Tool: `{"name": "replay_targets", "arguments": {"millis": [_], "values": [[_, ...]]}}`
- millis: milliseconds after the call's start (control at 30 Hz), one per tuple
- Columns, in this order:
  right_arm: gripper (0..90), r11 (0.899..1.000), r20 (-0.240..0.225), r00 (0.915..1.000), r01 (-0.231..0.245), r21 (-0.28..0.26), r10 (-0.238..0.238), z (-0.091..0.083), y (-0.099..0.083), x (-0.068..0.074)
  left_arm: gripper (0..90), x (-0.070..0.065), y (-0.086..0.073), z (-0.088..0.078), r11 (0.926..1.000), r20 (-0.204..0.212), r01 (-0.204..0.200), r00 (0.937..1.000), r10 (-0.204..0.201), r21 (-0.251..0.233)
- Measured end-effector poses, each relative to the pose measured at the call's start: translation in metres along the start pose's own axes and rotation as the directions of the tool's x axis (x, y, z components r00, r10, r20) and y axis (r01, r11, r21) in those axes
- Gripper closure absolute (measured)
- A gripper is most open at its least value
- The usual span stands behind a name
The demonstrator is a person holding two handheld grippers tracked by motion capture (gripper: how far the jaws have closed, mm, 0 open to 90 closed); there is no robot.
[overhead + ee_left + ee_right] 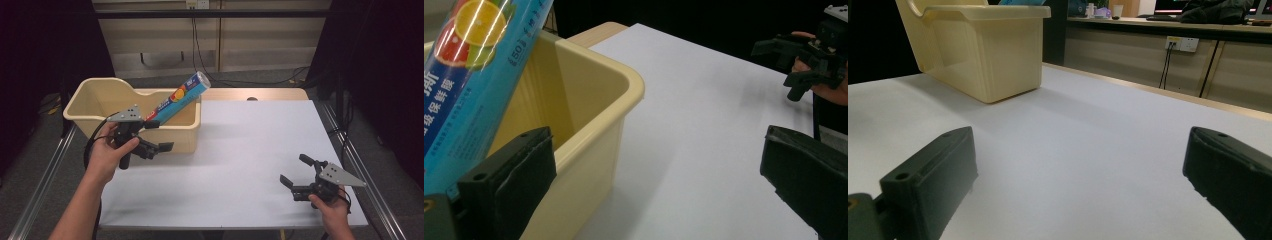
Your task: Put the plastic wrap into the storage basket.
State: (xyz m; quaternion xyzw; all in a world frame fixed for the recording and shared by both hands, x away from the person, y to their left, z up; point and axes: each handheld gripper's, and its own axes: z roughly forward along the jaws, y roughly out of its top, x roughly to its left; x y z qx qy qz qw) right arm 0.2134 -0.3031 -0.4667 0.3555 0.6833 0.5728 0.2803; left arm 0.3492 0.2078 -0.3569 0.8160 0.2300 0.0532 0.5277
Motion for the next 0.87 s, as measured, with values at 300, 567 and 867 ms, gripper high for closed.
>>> {"name": "replay_targets", "arguments": {"millis": [300,567,867], "values": [[0.3,1.000,0.003,1.0000,0.000,0.001,0.000,0.000,-0.001,-0.001,0.8,-0.003,-0.025,-0.003,0.9983,-0.015,0.011,0.9998,-0.012,-0.057],[0.3,1.000,0.005,1.0000,-0.002,0.003,0.002,-0.001,-0.001,-0.001,0.4,-0.009,-0.047,-0.007,0.9954,-0.067,-0.019,0.9976,0.013,-0.094],[0.1,1.000,0.008,1.0000,0.000,0.007,0.000,0.000,-0.001,-0.001,0.2,-0.007,-0.066,-0.006,0.9949,-0.083,-0.014,0.9965,0.005,-0.100]]}}
